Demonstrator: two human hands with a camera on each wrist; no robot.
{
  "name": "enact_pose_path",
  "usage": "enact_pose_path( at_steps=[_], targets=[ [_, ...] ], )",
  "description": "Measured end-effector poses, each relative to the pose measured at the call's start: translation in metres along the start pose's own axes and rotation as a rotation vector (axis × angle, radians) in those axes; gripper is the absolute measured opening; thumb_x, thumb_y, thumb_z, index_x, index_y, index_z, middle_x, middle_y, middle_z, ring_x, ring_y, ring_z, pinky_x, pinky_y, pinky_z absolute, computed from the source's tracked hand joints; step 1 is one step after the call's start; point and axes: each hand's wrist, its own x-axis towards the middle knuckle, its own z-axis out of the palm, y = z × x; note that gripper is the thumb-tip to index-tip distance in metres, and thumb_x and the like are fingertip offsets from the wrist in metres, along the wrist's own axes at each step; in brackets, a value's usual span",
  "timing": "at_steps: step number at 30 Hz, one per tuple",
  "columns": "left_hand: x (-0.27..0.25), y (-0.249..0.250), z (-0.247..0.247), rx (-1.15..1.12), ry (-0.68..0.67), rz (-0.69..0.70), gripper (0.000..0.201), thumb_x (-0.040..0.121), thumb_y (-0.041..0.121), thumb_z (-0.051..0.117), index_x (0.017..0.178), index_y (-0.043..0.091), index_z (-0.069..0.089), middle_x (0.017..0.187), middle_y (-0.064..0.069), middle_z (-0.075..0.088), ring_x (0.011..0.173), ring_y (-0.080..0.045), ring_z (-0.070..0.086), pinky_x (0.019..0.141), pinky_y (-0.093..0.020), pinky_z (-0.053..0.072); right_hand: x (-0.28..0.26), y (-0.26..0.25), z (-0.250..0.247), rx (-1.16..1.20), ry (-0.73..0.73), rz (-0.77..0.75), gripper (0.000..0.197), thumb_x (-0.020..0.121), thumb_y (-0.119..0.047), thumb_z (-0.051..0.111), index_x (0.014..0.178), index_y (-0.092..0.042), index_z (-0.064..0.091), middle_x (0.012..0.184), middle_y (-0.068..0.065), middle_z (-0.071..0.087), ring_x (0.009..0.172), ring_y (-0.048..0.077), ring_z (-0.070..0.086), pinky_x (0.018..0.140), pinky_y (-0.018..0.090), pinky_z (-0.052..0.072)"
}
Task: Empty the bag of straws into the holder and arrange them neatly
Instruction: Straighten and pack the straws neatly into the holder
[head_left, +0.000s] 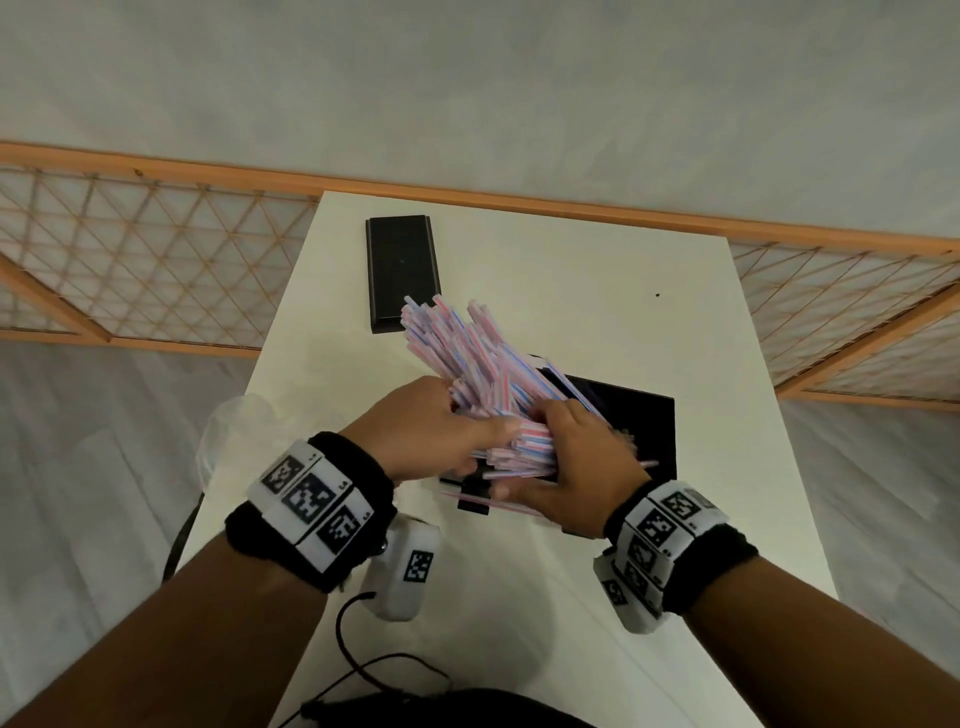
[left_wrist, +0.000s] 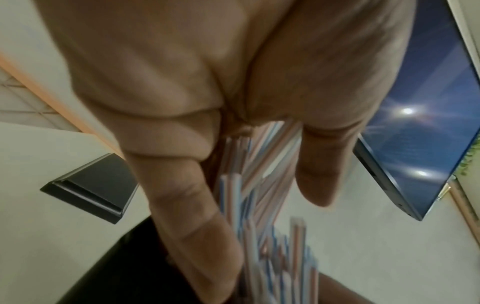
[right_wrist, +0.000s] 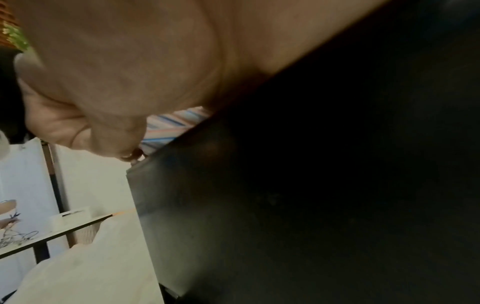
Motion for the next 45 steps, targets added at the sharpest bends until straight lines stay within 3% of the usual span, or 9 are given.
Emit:
enact_pose_path(
  at_steps=[8, 14, 17, 21, 24, 29, 35, 41, 45],
  targets=[
    [-0.004, 0.026, -0.006, -0.349, 0.138, -0.011, 0.018, 0.1, 0.024, 0.062, 0.098, 0.009, 0.073, 0.084, -0.011, 0.078, 0.07, -0.029, 0.073, 0.062, -0.032, 0.062, 0.009, -0.009, 0.0, 0.155, 0.238, -0.038, 0.096, 0.063, -0.095, 0.043, 0.116, -0.016, 0.058, 0.104, -0.001, 0.055, 0.098, 0.023, 0.052, 0.085, 0.037, 0.047],
    [-0.009, 0.009, -0.007, 0.014, 0.53, 0.089, 0.048, 0.08, 0.064, 0.07, 0.076, 0.016, 0.069, 0.069, 0.001, 0.072, 0.058, -0.02, 0.072, 0.063, -0.04, 0.061, 0.001, -0.003, -0.001, 0.132, 0.248, 0.025, 0.091, 0.051, -0.089, 0.058, 0.108, -0.019, 0.053, 0.102, -0.005, 0.05, 0.095, 0.021, 0.049, 0.084, 0.037, 0.046],
    [-0.008, -0.004, -0.012, -0.038, 0.682, 0.034, 0.067, 0.061, 0.083, 0.068, 0.082, 0.02, 0.058, 0.075, 0.002, 0.066, 0.072, -0.026, 0.071, 0.071, -0.049, 0.06, -0.008, 0.008, -0.006, 0.122, 0.227, 0.104, 0.089, 0.047, -0.09, 0.061, 0.104, -0.023, 0.049, 0.102, -0.006, 0.05, 0.095, 0.018, 0.049, 0.081, 0.03, 0.043],
    [-0.004, -0.009, -0.007, -0.296, 0.617, -0.139, 0.08, 0.064, 0.079, 0.071, 0.112, 0.019, 0.047, 0.093, 0.001, 0.057, 0.076, -0.025, 0.063, 0.058, -0.037, 0.053, -0.008, 0.015, -0.009, 0.082, 0.084, 0.155, 0.104, 0.05, -0.096, 0.052, 0.126, -0.025, 0.053, 0.109, -0.009, 0.048, 0.105, 0.017, 0.053, 0.093, 0.03, 0.046],
    [-0.004, -0.012, -0.004, -0.371, 0.405, -0.124, 0.083, 0.055, 0.086, 0.069, 0.109, 0.023, 0.065, 0.104, -0.003, 0.072, 0.086, -0.027, 0.069, 0.057, -0.033, 0.054, -0.005, 0.009, -0.004, 0.071, 0.083, 0.072, 0.098, 0.054, -0.093, 0.05, 0.126, -0.028, 0.055, 0.111, -0.011, 0.05, 0.11, 0.017, 0.052, 0.098, 0.03, 0.045],
    [-0.004, -0.007, 0.007, 0.138, 0.382, 0.06, 0.035, 0.072, 0.059, 0.081, 0.094, 0.031, 0.075, 0.089, 0.015, 0.075, 0.085, -0.005, 0.069, 0.076, -0.028, 0.057, 0.005, -0.003, 0.004, 0.042, 0.076, 0.049, 0.099, 0.052, -0.092, 0.051, 0.123, -0.022, 0.056, 0.113, -0.003, 0.05, 0.107, 0.018, 0.051, 0.096, 0.036, 0.047],
    [0.006, -0.006, 0.021, 0.318, 0.498, 0.087, 0.032, 0.085, 0.055, 0.069, 0.083, 0.023, 0.074, 0.075, 0.012, 0.071, 0.065, 0.006, 0.057, 0.056, -0.006, 0.037, 0.014, -0.006, 0.008, -0.023, 0.053, 0.102, 0.101, 0.046, -0.097, 0.044, 0.119, -0.026, 0.047, 0.116, -0.003, 0.057, 0.108, 0.022, 0.055, 0.092, 0.043, 0.049],
    [0.011, -0.001, 0.015, 0.042, 0.562, 0.144, 0.039, 0.088, 0.044, 0.062, 0.072, 0.01, 0.073, 0.06, -0.002, 0.071, 0.06, -0.024, 0.071, 0.068, -0.044, 0.061, 0.015, -0.016, 0.002, 0.069, 0.293, 0.018, 0.088, 0.051, -0.092, 0.051, 0.101, -0.019, 0.054, 0.093, -0.006, 0.048, 0.092, 0.025, 0.053, 0.077, 0.039, 0.047],
    [0.01, -0.004, 0.015, -0.237, 0.545, 0.058, 0.025, 0.087, 0.032, 0.066, 0.078, 0.01, 0.074, 0.072, -0.013, 0.076, 0.059, -0.031, 0.073, 0.064, -0.045, 0.063, 0.016, -0.017, 0.002, 0.063, 0.311, 0.012, 0.089, 0.053, -0.091, 0.051, 0.103, -0.018, 0.055, 0.095, -0.003, 0.049, 0.092, 0.026, 0.051, 0.079, 0.041, 0.047]
  ],
)
